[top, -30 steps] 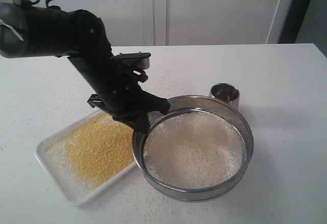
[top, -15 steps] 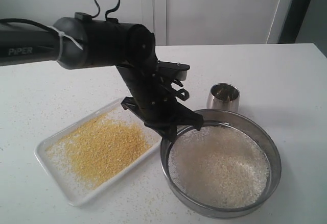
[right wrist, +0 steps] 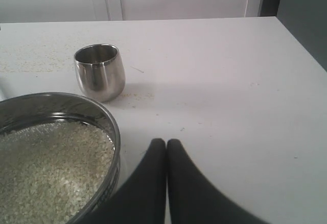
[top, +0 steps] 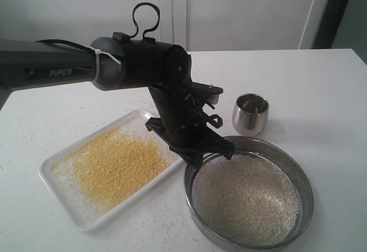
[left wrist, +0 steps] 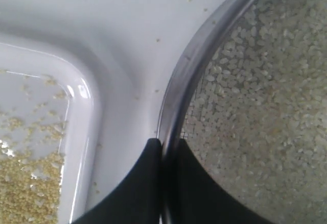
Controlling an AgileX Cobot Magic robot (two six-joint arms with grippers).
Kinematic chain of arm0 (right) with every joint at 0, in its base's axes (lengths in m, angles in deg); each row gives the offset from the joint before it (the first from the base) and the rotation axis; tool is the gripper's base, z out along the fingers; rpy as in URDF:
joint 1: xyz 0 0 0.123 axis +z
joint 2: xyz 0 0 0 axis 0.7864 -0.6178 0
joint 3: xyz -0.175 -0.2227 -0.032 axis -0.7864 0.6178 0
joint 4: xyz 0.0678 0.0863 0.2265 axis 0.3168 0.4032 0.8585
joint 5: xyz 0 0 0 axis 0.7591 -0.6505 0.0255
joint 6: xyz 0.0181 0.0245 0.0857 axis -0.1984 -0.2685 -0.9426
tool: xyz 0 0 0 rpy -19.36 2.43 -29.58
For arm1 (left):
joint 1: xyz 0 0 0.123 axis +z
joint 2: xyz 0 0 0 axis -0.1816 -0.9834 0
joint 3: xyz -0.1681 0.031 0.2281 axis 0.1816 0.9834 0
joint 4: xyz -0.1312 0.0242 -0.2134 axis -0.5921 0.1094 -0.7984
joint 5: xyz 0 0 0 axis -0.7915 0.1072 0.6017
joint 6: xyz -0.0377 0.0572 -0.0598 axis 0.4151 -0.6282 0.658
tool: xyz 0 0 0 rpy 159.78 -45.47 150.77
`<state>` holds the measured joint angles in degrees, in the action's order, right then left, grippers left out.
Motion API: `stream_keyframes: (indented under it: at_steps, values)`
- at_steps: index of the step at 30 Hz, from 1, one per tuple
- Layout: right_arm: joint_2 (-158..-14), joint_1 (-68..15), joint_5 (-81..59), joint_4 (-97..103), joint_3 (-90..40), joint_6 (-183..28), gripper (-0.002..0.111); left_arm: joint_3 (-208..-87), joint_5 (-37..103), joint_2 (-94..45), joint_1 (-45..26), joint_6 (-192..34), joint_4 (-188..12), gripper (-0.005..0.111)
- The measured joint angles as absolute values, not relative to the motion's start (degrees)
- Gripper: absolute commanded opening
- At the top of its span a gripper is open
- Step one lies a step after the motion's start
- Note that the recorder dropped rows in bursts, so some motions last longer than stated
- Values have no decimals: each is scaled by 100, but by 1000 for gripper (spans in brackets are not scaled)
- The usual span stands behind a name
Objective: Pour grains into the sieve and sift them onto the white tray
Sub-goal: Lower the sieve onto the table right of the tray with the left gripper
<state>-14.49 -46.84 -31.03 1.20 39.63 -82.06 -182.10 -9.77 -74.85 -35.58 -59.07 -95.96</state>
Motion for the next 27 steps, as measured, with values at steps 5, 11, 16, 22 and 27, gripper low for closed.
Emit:
stream_keyframes:
  at_steps: [5, 11, 16, 22, 27]
  values:
    - [-1449, -4684, -3103, 120, 3963, -8206, 0, -18222, -977, -7485, -3558, -5897, -9538, 0]
    - [-1449, -4684, -3103, 120, 3963, -8206, 0, -18222, -953, -7485, -3558, -5897, -9467, 0]
    - [-1449, -4684, -3103, 120, 3963, -8206, 0, -18222, -757, -7485, -3558, -5897, -9485, 0]
    - [-1449, -4684, -3103, 120, 3963, -8206, 0, -18222, -654, -7495, -3558, -5897, -9519, 0]
    - [-1449, -4684, -3103, 120, 3963, -8206, 0, -18222, -601, -7589, -3558, -5897, -9560, 0]
